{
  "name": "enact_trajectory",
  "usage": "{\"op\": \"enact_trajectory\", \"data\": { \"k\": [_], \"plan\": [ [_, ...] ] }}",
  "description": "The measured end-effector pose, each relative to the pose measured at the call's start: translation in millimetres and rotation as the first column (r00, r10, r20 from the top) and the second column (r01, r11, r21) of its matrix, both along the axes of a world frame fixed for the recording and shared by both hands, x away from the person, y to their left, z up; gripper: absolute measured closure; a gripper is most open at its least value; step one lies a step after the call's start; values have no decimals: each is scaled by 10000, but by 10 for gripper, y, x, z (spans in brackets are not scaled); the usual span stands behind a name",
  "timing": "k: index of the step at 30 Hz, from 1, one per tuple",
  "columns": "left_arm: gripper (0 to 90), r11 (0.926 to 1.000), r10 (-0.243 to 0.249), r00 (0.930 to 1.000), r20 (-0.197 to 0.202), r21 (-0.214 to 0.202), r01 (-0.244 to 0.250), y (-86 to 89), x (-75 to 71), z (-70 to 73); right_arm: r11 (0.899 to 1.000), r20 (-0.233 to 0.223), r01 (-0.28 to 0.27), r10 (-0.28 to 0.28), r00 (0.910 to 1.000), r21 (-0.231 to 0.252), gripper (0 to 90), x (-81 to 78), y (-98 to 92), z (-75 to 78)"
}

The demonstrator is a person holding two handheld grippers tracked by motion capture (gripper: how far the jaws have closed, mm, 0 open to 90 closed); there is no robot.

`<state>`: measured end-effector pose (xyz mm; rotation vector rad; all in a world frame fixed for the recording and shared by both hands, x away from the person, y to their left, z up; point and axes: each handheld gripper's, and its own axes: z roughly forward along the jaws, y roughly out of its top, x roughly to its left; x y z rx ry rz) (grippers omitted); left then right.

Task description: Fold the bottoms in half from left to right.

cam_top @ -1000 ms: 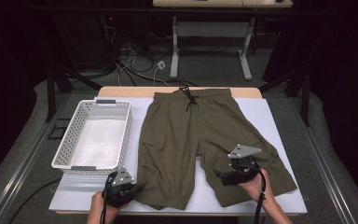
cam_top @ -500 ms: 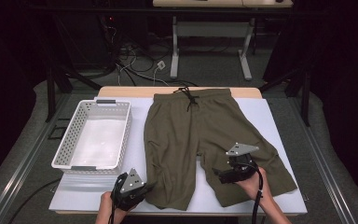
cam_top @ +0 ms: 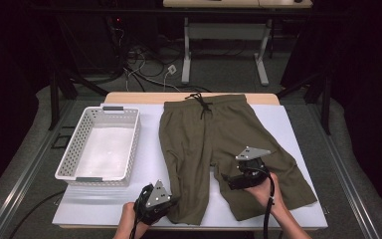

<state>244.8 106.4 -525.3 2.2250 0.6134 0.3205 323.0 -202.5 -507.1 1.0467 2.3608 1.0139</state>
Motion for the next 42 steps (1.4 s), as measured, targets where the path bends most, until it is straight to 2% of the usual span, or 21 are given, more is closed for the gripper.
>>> {"op": "enact_trajectory", "data": {
  "k": [9, 11, 13, 17, 22, 24, 29, 33, 36, 38, 39, 40, 42],
  "plan": [
    [889, 9987, -495, 9986, 168, 151, 493, -228, 12, -25, 9998, 37, -204, 204, 9998, 42, 155, 143, 245, 30],
    [888, 9982, -597, 9982, 86, 117, 596, -271, 15, -40, 9996, 83, -278, 278, 9996, 18, 167, 165, 303, 33],
    [889, 9972, -729, 9973, 79, 195, 728, -323, 20, -57, 9989, -11, -397, 397, 9992, 257, 175, 201, 373, 45],
    [889, 9949, -960, 9953, 87, 335, 956, -448, 40, -89, 9983, 83, -560, 558, 9984, 179, 199, 238, 479, 43],
    [888, 9915, -1214, 9926, 24, 481, 1212, -570, 81, -138, 9963, -208, -723, 733, 9971, 458, 237, 292, 591, 24],
    [888, 9886, -1378, 9904, 78, 621, 1371, -614, 94, -158, 9956, -217, -852, 861, 9960, 392, 242, 300, 664, 27],
    [889, 9870, -1505, 9886, 51, 577, 1499, -678, 113, -183, 9937, -438, -1035, 1054, 9935, 436, 245, 324, 818, -59],
    [888, 9858, -1582, 9874, -16, 570, 1580, -688, 123, -210, 9910, -539, -1259, 1283, 9903, 456, 206, 331, 966, -113],
    [888, 9862, -1563, 9877, 37, 553, 1558, -700, 116, -214, 9903, -737, -1375, 1386, 9876, 194, 205, 317, 1092, -182],
    [887, 9860, -1597, 9870, 148, 501, 1588, -698, 104, -203, 9905, -572, -1355, 1341, 9893, -230, 312, 295, 1145, -220],
    [887, 9860, -1597, 9870, 148, 501, 1588, -698, 104, -203, 9905, -572, -1355, 1341, 9893, -230, 312, 295, 1145, -220],
    [886, 9862, -1609, 9868, 200, 430, 1599, -698, 101, -193, 9924, -560, -1173, 1152, 9918, -373, 522, 293, 1148, -237],
    [885, 9872, -1584, 9869, 291, 226, 1578, -691, 106, -173, 9920, -503, -1241, 1228, 9912, -236, 664, 287, 1124, -240]
  ]
}}
